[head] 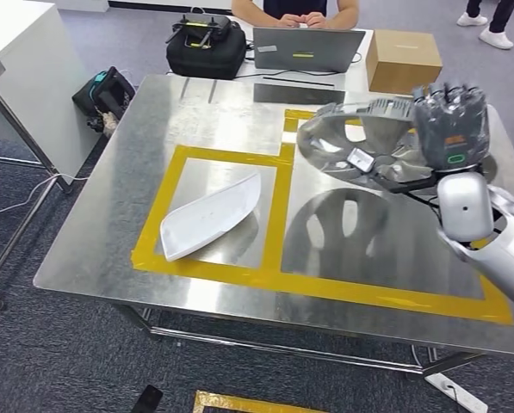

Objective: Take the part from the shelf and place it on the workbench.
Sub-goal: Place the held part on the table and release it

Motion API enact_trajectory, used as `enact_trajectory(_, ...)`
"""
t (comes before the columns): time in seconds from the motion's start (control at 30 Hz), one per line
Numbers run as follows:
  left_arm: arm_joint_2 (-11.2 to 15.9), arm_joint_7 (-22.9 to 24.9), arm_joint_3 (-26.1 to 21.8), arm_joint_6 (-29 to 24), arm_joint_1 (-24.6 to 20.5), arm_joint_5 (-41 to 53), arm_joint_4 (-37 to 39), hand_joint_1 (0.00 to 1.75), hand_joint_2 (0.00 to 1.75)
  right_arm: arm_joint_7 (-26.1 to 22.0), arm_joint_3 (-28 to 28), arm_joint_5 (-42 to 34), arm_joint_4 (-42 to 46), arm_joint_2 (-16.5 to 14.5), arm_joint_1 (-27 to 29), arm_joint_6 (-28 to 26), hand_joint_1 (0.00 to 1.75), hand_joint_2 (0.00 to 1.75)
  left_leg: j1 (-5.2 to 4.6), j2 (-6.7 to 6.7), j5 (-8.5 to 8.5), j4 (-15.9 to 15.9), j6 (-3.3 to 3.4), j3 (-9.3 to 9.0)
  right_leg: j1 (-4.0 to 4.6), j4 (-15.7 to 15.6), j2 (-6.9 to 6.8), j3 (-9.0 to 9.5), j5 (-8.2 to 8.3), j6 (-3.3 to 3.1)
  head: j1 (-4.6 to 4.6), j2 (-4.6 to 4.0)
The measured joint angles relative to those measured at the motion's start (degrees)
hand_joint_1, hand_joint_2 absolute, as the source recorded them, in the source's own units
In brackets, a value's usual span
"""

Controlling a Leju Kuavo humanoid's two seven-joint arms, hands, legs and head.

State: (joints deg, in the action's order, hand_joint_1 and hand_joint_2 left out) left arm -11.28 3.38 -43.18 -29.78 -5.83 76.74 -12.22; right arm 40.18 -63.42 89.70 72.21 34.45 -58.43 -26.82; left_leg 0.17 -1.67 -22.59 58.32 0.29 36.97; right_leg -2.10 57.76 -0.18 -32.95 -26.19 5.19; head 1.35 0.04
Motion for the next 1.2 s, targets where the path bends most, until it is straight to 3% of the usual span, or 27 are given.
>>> enact_trajectory(0.73,0.1,0.4,-0.2,0.2,0.3,-0.5,0.0,0.00,1.75,-0.2,2.2,0.1,-5.5,0.0,1.0,-0.5,1.75,1.75,0.02,0.06,0.07,0.0,-0.13,0.17,0.00,0.0,0.09,-0.08,0.11,-0.09,-0.02,0.00)
enact_trajectory(1.2,0.1,0.5,-0.2,0.6,0.2,-0.5,0.0,0.00,1.75,-0.2,5.5,0.2,-6.0,-2.5,4.9,-1.0,1.75,1.75,0.03,0.07,0.07,0.0,-0.14,0.14,0.02,0.0,0.10,-0.06,0.11,-0.10,-0.02,0.00)
